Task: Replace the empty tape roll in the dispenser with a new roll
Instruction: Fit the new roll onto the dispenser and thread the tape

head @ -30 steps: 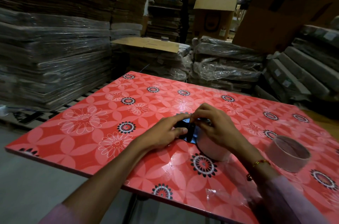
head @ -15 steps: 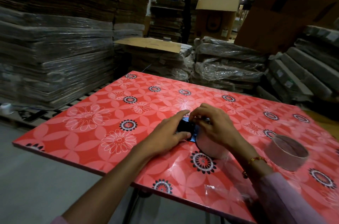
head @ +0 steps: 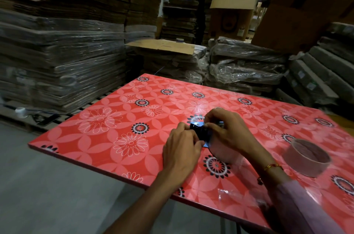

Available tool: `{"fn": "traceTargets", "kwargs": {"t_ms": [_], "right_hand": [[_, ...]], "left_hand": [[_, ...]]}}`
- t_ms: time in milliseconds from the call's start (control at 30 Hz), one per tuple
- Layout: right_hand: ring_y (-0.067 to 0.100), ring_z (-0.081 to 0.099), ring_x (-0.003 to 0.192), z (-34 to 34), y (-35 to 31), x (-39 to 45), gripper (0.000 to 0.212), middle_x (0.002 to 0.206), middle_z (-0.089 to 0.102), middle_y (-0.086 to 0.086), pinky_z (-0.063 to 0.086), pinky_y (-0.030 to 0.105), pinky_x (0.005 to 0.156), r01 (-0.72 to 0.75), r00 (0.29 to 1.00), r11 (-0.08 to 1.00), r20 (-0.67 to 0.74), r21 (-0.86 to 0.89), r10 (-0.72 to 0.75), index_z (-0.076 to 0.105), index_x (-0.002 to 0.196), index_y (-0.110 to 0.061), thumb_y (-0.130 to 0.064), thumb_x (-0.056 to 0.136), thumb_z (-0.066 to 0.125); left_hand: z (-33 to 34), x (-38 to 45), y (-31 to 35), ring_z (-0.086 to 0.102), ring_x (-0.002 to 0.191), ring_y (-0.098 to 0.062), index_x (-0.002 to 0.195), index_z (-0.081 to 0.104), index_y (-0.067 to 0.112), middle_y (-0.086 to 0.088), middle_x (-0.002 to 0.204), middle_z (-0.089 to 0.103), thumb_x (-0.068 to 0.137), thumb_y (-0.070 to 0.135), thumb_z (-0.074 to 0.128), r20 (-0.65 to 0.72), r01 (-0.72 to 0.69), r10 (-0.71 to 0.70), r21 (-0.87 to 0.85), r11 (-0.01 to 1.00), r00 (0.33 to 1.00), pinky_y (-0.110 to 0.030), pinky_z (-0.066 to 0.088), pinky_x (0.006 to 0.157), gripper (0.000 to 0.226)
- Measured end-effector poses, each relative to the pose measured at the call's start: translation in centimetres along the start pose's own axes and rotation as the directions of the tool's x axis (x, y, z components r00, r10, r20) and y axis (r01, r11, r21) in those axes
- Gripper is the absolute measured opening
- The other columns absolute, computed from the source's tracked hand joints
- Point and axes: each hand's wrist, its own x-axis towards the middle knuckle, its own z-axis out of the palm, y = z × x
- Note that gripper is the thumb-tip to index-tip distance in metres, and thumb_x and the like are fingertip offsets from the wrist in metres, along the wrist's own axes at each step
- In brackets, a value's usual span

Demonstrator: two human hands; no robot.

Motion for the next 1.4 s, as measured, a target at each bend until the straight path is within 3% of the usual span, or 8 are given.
{"fn": "traceTargets", "kwargs": {"t_ms": [333,500,700,1100,1200,1267,1333,1400], "right_hand": [[0.023,0.062,0.081,-0.5,-0.5,-0.2,0.019,0.092,0.06,-0.005,0.05,0.047,0.063,0.058,0.998,0.984,0.036,-0.171,-0.053,0.068,0.095,-0.029,-0.015,0.084,0.062],[0.024,0.063,0.082,-0.5,-0.5,-0.2,0.013,0.099,0.058,-0.004,0.05,0.045,0.061,0.071,0.997,0.968,0.019,-0.242,-0.069,0.065,0.099,-0.031,-0.021,0.09,0.064],[0.023,0.064,0.082,-0.6,-0.7,-0.3,0.012,0.098,0.061,-0.007,0.049,0.043,0.057,0.092,0.996,0.957,0.025,-0.274,-0.088,0.064,0.1,-0.032,-0.023,0.093,0.061],[0.02,0.063,0.089,-0.7,-0.5,0.7,0.015,0.098,0.063,-0.008,0.04,0.034,0.061,0.013,0.997,0.976,0.072,-0.22,0.003,0.071,0.102,-0.032,-0.022,0.093,0.065],[0.017,0.066,0.088,-0.5,-0.4,0.7,0.01,0.093,0.066,-0.011,0.05,0.041,0.069,-0.057,0.996,0.988,0.063,-0.142,0.066,0.071,0.097,-0.032,-0.025,0.091,0.068],[0.012,0.069,0.086,-1.0,-0.3,0.8,0.01,0.093,0.07,-0.008,0.054,0.046,0.079,-0.152,0.983,0.986,0.112,0.067,0.144,0.07,0.096,-0.03,-0.023,0.09,0.071],[0.008,0.07,0.09,-1.7,-0.3,0.6,0.02,0.103,0.069,0.003,0.054,0.042,0.085,-0.259,0.958,0.917,0.202,0.303,0.204,0.067,0.1,-0.029,-0.012,0.09,0.072],[0.013,0.068,0.105,-1.9,-0.1,0.2,0.034,0.114,0.063,0.009,0.052,0.035,0.092,-0.295,0.945,0.9,0.235,0.32,0.226,0.062,0.102,-0.031,-0.001,0.088,0.07]], "left_hand": [[0.1,1.3,-0.8,0.047,0.11,-0.018,0.08,0.074,0.02,0.004,0.115,0.058,0.083,0.019,0.072,-0.045,0.018,-0.024,-0.126,0.992,0.999,-0.02,0.029,0.082,0.004],[0.1,1.6,-0.7,0.061,0.095,-0.02,0.071,0.069,0.017,0.003,0.091,0.07,0.081,0.013,0.073,0.002,0.011,-0.01,-0.23,0.973,1.0,-0.037,0.048,0.083,0.012],[-0.4,2.0,-0.7,0.06,0.079,-0.012,0.072,0.073,0.011,0.001,0.088,0.072,0.079,0.008,0.073,0.014,0.015,-0.012,-0.294,0.956,1.0,-0.024,0.042,0.067,0.008],[0.3,2.2,-0.9,0.057,0.1,-0.022,0.08,0.073,0.016,-0.001,0.098,0.066,0.086,0.028,0.07,0.031,-0.028,0.034,-0.183,0.983,0.999,-0.039,0.046,0.084,0.014],[0.4,2.4,-1.0,0.058,0.102,-0.025,0.082,0.072,0.015,-0.004,0.1,0.067,0.088,0.025,0.066,0.022,-0.018,0.022,-0.18,0.984,1.0,-0.042,0.048,0.085,0.013],[0.3,2.5,-1.1,0.058,0.103,-0.025,0.082,0.071,0.016,-0.004,0.102,0.066,0.088,0.024,0.065,0.028,-0.012,0.018,-0.175,0.984,0.999,-0.04,0.049,0.085,0.012],[0.3,2.5,-1.0,0.057,0.105,-0.024,0.083,0.07,0.018,-0.003,0.104,0.066,0.089,0.025,0.064,0.029,0.0,0.005,-0.164,0.986,1.0,-0.039,0.049,0.085,0.011],[0.4,2.4,-1.0,0.057,0.105,-0.024,0.083,0.07,0.019,-0.003,0.104,0.066,0.088,0.026,0.063,0.022,0.0,0.003,-0.148,0.989,1.0,-0.038,0.048,0.085,0.011]]}}
